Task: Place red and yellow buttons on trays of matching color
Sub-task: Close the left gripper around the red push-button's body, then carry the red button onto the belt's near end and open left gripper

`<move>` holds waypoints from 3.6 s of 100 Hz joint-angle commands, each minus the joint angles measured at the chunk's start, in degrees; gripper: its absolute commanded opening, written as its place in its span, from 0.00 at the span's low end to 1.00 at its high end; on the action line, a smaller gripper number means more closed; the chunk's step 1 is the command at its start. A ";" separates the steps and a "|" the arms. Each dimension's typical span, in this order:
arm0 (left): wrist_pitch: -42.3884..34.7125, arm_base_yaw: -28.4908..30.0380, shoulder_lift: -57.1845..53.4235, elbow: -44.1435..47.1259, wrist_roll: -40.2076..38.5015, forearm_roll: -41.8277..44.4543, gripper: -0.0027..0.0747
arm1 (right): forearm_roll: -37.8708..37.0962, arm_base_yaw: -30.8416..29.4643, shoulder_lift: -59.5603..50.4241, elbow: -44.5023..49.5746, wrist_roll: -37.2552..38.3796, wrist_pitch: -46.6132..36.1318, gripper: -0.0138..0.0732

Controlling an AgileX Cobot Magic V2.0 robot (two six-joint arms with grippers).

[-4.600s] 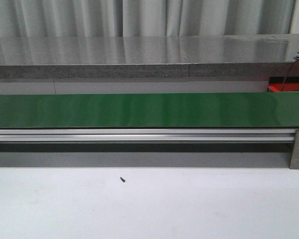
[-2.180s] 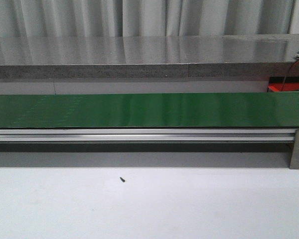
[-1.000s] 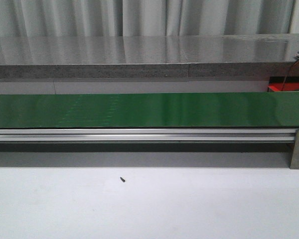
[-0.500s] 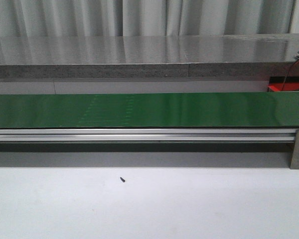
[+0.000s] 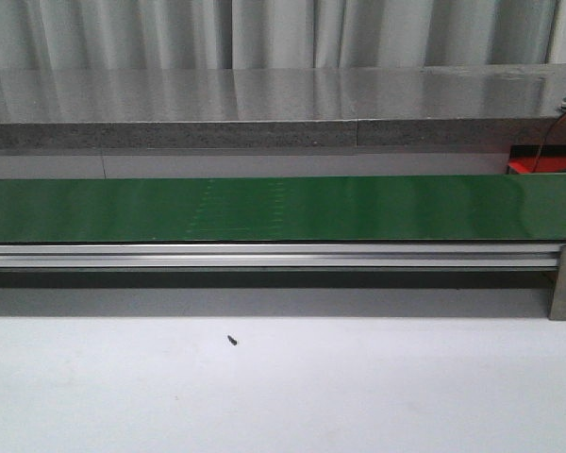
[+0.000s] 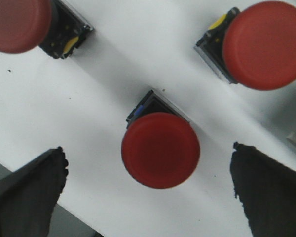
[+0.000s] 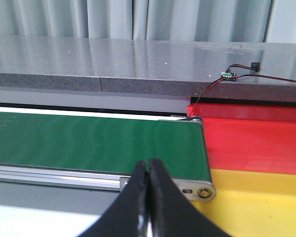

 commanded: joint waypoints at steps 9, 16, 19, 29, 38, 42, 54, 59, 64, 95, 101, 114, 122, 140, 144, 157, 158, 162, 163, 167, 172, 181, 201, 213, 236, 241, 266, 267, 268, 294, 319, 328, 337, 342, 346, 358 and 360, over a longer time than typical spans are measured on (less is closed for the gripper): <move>-1.44 0.72 -0.88 -1.74 1.73 -0.53 0.86 | 0.02 0.00 0.32 -1.03 -0.11 -4.67 0.08; -1.90 0.72 -0.40 -1.74 1.73 -0.53 0.86 | 0.02 0.00 0.32 -1.03 -0.11 -4.67 0.08; -2.06 0.72 -0.41 -1.74 1.73 -0.85 0.86 | 0.02 0.00 0.32 -1.03 -0.11 -4.67 0.08; -2.75 0.72 -0.41 -1.74 1.73 -0.98 0.86 | 0.02 0.00 0.32 -1.03 -0.11 -4.67 0.08; -2.97 0.72 -0.41 -1.74 1.73 -0.98 0.84 | 0.02 0.00 0.32 -1.03 -0.11 -4.67 0.08; -3.11 0.72 -0.41 -1.74 1.73 -0.98 0.81 | 0.02 0.00 0.32 -1.03 -0.11 -4.67 0.08; -3.11 0.72 -0.41 -1.74 1.73 -0.98 0.64 | 0.02 0.00 0.32 -1.03 -0.11 -4.67 0.08; -2.99 0.72 -0.41 -1.74 1.73 -0.98 0.54 | 0.02 0.00 0.32 -1.03 -0.11 -4.67 0.08; -2.88 0.72 -0.41 -1.74 1.73 -0.98 0.45 | 0.02 0.00 0.32 -1.03 -0.11 -4.67 0.08; -0.30 0.72 -3.36 -1.74 1.73 -0.98 0.12 | 0.02 0.00 0.32 -1.03 -0.11 -4.67 0.08; -0.08 0.72 -5.41 -1.74 1.73 -0.98 0.12 | 0.02 0.00 0.32 -1.03 -0.11 -4.67 0.08; 1.24 0.60 -10.40 -1.74 1.73 -1.08 0.12 | 0.02 0.00 0.32 -1.03 -0.11 -4.67 0.08; 2.57 0.60 -13.63 -1.74 3.41 -2.90 0.12 | 0.02 0.00 0.32 -1.03 -0.11 -4.67 0.08; 2.78 -0.69 -17.71 -2.13 10.79 -11.66 0.12 | 0.02 0.00 0.32 -1.03 -0.11 -4.67 0.08; 3.09 -1.62 -17.88 -2.80 10.82 -11.77 0.12 | 0.02 0.00 0.32 -1.03 -0.11 -4.67 0.08; 3.94 -6.51 -17.39 -6.11 12.54 -11.41 0.12 | 0.02 0.00 0.32 -1.03 -0.11 -4.67 0.08; 3.95 -6.80 -17.41 -6.30 12.55 -11.39 0.12 | 0.02 0.00 0.32 -1.03 -0.11 -4.67 0.08; 4.26 -8.44 -16.96 -7.48 12.96 -11.40 0.12 | 0.02 0.00 0.32 -1.03 -0.11 -4.67 0.08; 4.39 -8.72 -16.93 -7.86 13.09 -11.40 0.12 | 0.02 0.00 0.32 -1.03 -0.11 -4.67 0.08; 4.72 -10.40 -16.32 -8.89 13.32 -11.40 0.12 | 0.02 0.00 0.32 -1.03 -0.11 -4.67 0.08; 5.51 -12.21 -15.40 -10.36 13.32 -11.16 0.12 | 0.02 0.00 0.32 -1.03 -0.11 -4.67 0.08; 7.30 -14.98 -13.30 -12.76 13.46 -9.54 0.12 | 0.02 0.00 0.32 -1.03 -0.11 -4.67 0.08; 8.34 -18.33 -7.96 -15.46 13.46 -8.60 0.12 | 0.02 0.00 0.32 -1.03 -0.11 -4.67 0.08; 8.57 -19.46 -4.98 -16.31 13.46 -8.32 0.12 | 0.02 0.00 0.32 -1.03 -0.11 -4.67 0.08; 8.39 -20.27 -2.55 -16.42 13.46 -8.18 0.20 | 0.02 0.00 0.32 -1.03 -0.11 -4.67 0.08; 8.14 -20.27 -2.55 -16.42 13.46 -8.18 0.28 | 0.02 0.00 0.32 -1.03 -0.11 -4.61 0.08; 8.03 -20.51 -2.55 -16.42 15.12 -10.34 0.77 | 0.02 0.00 0.32 -1.03 -0.11 -4.61 0.08; 8.03 -20.49 -2.55 -16.42 15.12 -10.51 0.78 | 0.02 0.00 0.32 -1.03 -0.11 -4.61 0.08; 8.03 -20.58 -2.55 -16.42 15.12 -10.53 0.79 | 0.02 0.00 0.32 -1.03 -0.11 -4.61 0.08; 9.73 -23.95 -2.55 -22.08 16.40 -12.96 0.80 | 0.02 0.00 0.32 -1.03 -0.11 -4.61 0.08; 10.73 -24.10 -4.07 -28.13 13.03 -12.55 0.80 | 0.02 0.00 0.32 -1.03 -0.11 -4.61 0.08; 10.61 -22.93 -5.61 -28.13 10.04 -9.16 0.80 | 0.02 0.00 0.32 -1.03 -0.11 -4.61 0.08; 11.95 -21.81 -7.22 -28.13 8.11 -4.51 0.80 | 0.02 0.00 0.32 -1.03 -0.11 -4.61 0.08; 13.10 -21.32 -7.93 -28.13 7.11 -1.06 0.80 | 0.02 0.00 0.32 -1.03 -0.11 -4.61 0.08; 14.05 -20.66 -8.40 -28.13 6.87 0.45 0.80 | 0.02 0.00 0.32 -1.03 -0.11 -4.61 0.08; 15.15 -17.95 -9.38 -27.68 5.94 1.24 0.80 | 0.02 0.00 0.32 -1.03 -0.11 -4.61 0.08; 15.15 -17.40 -9.53 -27.58 5.84 1.13 0.80 | 0.02 0.00 0.32 -1.03 -0.11 -4.61 0.08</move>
